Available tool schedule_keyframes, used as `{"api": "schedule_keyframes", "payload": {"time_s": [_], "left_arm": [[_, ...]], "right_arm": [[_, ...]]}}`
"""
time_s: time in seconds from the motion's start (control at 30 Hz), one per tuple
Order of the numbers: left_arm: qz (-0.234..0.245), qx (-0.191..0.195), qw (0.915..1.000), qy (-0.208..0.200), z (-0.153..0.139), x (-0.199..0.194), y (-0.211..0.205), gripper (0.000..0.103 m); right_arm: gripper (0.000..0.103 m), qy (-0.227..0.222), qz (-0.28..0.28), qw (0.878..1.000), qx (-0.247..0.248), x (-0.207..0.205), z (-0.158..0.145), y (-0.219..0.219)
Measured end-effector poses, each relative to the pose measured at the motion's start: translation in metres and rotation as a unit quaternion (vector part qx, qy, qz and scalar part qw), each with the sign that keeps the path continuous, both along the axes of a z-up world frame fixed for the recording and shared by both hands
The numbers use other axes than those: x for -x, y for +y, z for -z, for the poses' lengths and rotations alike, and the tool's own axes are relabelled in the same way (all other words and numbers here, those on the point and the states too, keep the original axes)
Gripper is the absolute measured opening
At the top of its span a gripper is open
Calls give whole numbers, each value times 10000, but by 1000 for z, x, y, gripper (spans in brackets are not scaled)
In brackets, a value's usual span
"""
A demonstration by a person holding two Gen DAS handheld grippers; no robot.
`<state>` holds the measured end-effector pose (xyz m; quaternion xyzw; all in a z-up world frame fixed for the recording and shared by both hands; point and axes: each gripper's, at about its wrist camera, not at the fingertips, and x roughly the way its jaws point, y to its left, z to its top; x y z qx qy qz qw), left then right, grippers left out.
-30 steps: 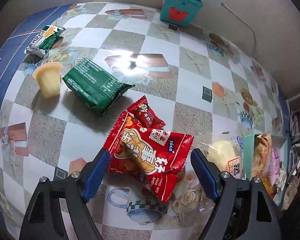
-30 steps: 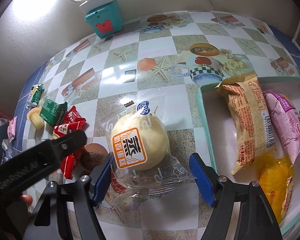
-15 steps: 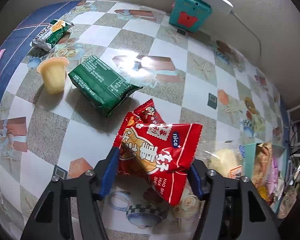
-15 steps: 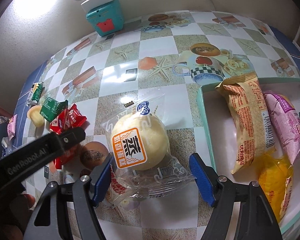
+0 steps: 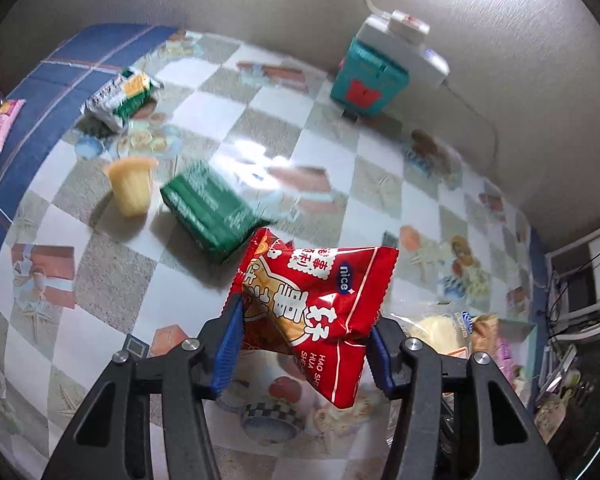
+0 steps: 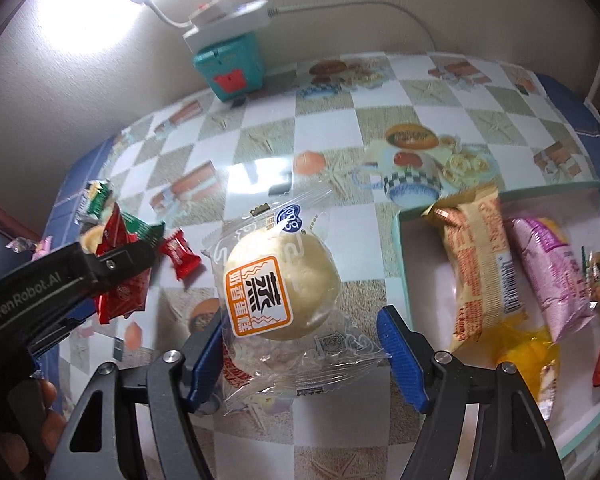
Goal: Organize snacks
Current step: 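Lift both items and carry them over the white tray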
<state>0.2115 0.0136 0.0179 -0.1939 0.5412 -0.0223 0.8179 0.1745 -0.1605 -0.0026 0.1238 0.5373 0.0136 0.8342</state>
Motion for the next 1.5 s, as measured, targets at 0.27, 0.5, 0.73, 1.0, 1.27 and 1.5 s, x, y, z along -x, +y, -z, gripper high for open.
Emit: {"api": "schedule_keyframes", "payload": {"time_s": [0.27,0.5,0.73,1.0,1.27,1.5], "left_arm": [[30,66,9986,-530,-47,8,-11,57],[251,56,9951,-952,-83,16,-38,57],[600,34,9911,-1188,-103,24,-74,57],[1221,-101,9855,-1175,-104,33,-137,57],[1971,-458,9738,-1034,-86,47,-205,57],[2349,-735,9684,-404,-41,43,-235,57]], "right_arm": [[75,-447,224,9987,-49,10,-42,-22],[75,-728,587,9956,42,20,-70,-55],[75,-818,1191,9895,22,34,-82,-111],[75,-845,2040,9748,307,56,-97,-184],[75,-781,2431,9665,274,67,-93,-230],[75,-119,2456,9692,134,62,-56,-243]]}}
